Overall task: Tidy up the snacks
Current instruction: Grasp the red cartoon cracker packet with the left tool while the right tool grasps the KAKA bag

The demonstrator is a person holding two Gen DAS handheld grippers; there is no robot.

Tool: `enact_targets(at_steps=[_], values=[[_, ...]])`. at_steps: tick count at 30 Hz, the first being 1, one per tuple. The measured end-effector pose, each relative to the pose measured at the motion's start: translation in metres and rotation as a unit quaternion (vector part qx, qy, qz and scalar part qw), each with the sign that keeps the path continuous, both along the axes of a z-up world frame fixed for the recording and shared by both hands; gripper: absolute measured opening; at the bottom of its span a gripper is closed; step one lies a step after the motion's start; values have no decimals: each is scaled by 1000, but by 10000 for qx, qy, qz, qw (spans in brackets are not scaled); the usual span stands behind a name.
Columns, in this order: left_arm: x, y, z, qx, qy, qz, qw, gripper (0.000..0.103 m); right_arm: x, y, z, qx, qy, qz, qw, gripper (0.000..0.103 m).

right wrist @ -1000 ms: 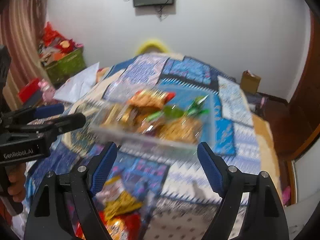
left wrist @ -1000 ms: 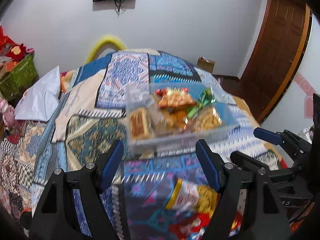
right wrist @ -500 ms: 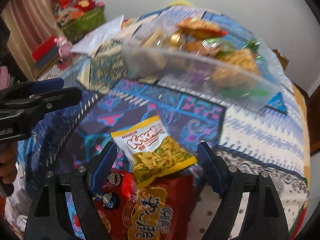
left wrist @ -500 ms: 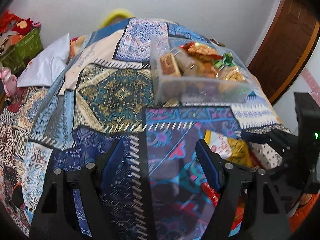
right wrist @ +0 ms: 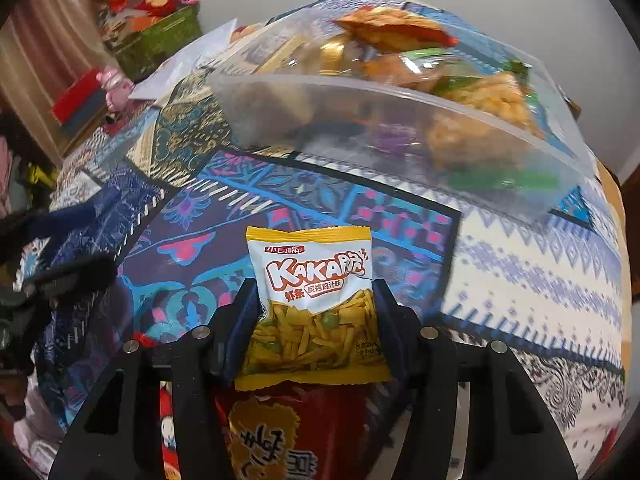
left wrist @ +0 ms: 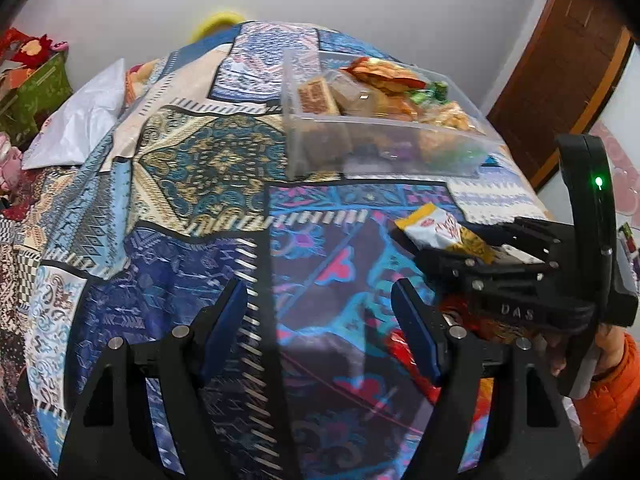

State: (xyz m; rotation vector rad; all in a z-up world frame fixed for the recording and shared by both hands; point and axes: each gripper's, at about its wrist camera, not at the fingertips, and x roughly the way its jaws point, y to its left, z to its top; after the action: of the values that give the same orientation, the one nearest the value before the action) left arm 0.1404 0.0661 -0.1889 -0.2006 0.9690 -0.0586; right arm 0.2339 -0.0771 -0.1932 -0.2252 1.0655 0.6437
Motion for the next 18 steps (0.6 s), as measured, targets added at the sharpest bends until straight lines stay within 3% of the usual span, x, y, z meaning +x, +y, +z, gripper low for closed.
enact_targets(at_steps=[10,18], values=[[-24,-56,13,-8,47,-724,9974,74,-20,-60,37,440,-286,-618,9967,52],[-38,-94,-5,193,275,-1114,9932,76,-35,-92,50,737,-304,-847,9932,52]])
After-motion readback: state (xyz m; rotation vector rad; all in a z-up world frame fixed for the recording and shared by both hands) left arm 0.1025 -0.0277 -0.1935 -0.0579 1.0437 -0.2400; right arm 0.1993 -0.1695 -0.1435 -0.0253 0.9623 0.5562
